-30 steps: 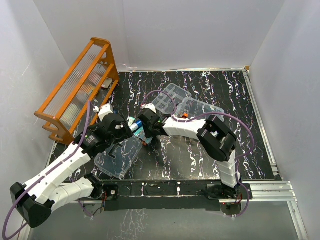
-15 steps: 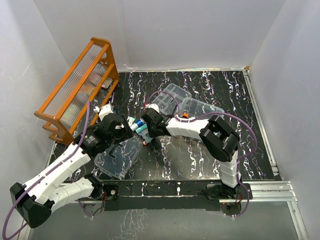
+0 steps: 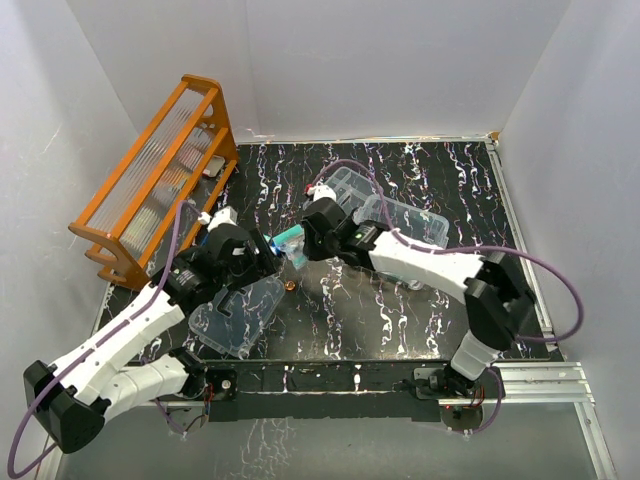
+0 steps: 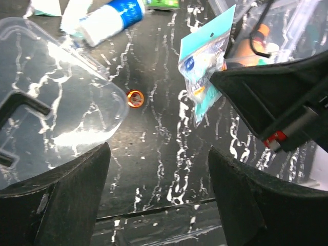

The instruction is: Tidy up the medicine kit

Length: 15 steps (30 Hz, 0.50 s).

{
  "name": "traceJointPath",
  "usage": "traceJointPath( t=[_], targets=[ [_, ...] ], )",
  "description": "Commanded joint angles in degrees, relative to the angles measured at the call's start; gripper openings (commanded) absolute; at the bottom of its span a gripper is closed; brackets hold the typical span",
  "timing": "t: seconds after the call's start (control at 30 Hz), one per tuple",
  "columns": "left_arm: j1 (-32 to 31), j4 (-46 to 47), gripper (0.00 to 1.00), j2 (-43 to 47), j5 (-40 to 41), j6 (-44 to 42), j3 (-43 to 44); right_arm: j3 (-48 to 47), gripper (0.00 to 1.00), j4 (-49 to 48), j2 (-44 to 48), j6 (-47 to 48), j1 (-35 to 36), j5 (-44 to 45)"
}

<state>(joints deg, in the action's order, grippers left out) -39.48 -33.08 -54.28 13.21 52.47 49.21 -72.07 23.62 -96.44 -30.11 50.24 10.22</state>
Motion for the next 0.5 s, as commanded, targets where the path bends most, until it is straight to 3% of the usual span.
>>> traceJointPath(
  t=[0.0, 0.23, 0.47],
  targets=[
    [1.23, 4.04, 0.77, -1.52, -7.18, 0.51, 4.42, 3.0, 0.0, -4.14, 7.01, 3.26, -0.05, -4.84],
    [3.69, 7.01, 0.73, -6.58, -15.67, -5.89, 8.4, 9.29, 0.0, -7.47, 15.81, 11.86, -0.2, -9.62],
    [4.65, 5.23, 0.58, -13.57, -28.26, -11.23, 12.75, 13.31, 0.0, -9.84, 23.58, 16.82, -0.15, -10.91]
  ],
)
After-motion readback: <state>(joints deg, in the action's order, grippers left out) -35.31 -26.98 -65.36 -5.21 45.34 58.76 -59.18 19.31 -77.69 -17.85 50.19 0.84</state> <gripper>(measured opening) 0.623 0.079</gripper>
